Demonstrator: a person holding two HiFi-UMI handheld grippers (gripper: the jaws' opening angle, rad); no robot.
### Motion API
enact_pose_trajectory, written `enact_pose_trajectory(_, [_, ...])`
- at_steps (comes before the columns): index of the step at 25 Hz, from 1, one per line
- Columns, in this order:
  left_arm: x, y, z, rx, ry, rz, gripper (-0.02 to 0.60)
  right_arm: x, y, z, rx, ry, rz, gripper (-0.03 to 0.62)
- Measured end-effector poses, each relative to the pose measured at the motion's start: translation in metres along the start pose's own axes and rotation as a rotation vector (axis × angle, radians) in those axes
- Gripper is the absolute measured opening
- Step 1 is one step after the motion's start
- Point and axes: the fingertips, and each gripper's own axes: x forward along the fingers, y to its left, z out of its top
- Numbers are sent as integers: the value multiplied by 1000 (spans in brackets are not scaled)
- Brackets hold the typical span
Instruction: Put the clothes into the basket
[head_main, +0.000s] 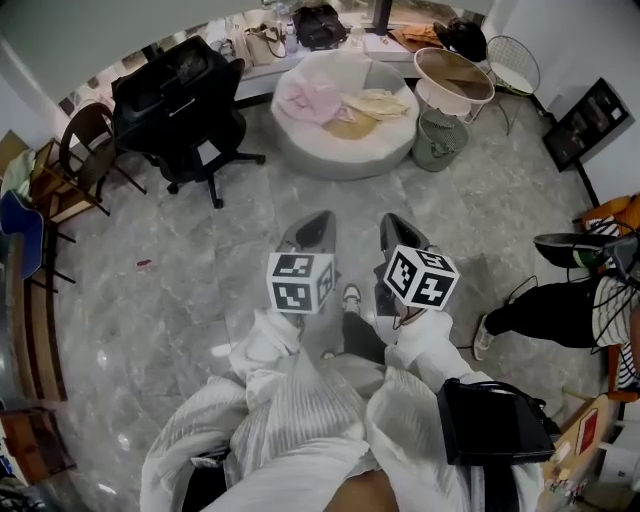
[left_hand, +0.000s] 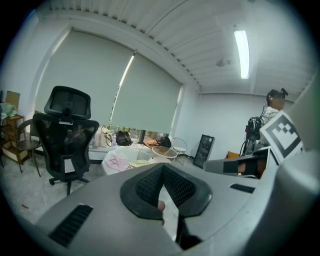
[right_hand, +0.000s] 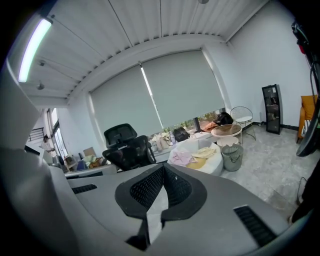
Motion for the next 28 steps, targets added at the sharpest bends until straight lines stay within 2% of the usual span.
enact_pose_trajectory(6, [41,19,16,0,-6,13,6,43,-14,18,-1,2,6,23])
enact_pose_trajectory(16, [119,45,59,-3,-37,43,6,126,-38,73,-33,9,41,23])
enact_pose_trajectory(28, [209,70,85,-31,-19,70,6,205,-74,112,-61,51,58,23])
